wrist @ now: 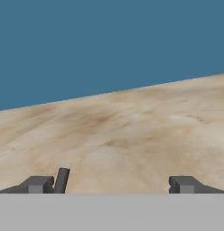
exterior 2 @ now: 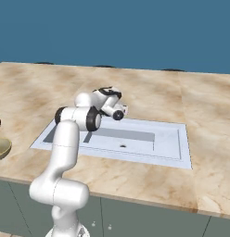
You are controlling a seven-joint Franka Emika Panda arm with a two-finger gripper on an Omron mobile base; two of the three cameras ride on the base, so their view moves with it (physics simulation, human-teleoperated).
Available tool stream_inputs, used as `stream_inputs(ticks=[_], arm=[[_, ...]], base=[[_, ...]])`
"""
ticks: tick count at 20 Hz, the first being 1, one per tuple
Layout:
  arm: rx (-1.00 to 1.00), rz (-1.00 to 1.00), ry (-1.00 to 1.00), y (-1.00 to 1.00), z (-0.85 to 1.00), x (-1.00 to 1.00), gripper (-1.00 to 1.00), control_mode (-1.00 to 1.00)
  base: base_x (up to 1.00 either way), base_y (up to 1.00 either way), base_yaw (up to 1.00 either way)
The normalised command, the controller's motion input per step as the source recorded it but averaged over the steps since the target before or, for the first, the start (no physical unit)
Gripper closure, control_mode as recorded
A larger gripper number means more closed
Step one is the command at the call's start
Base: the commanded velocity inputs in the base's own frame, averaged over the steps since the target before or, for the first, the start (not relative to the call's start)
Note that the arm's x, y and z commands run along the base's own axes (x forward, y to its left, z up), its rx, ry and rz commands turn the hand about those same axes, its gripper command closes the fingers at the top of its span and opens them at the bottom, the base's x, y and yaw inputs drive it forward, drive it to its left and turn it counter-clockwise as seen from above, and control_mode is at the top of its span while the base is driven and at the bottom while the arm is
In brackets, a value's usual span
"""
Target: Rinse each bowl for a few seconds and place them down in the sink or on the counter.
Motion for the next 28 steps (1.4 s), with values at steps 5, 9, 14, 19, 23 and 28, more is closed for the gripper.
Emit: stream_inputs(ticks=[5, 9, 14, 19, 23, 28], arm=[[0.04, -0.05, 0.14, -0.71, -0.48, -0.25, -1.0, -1.0], [0.03, -0.05, 0.14, -0.71, -0.5, -0.34, -1.0, -1.0], [0.02, -0.06, 0.14, -0.66, -0.49, -0.36, -1.0, -1.0], [0.02, -0.06, 0.14, -0.57, -0.49, -0.47, -1.0, -1.0], [0.11, -0.01, -0.02, -0.35, 0.17, -0.3, -1.0, -1.0], [0.12, 0.0, -0.05, -0.22, 0.57, -0.22, -1.0, -1.0]], base=[[0.0, 0.0, 0.0], [0.0, 0.0, 0.0], [0.0, 0.0, 0.0], [0.0, 0.0, 0.0], [0.0, 0.0, 0.0], [0.0, 0.0, 0.0]])
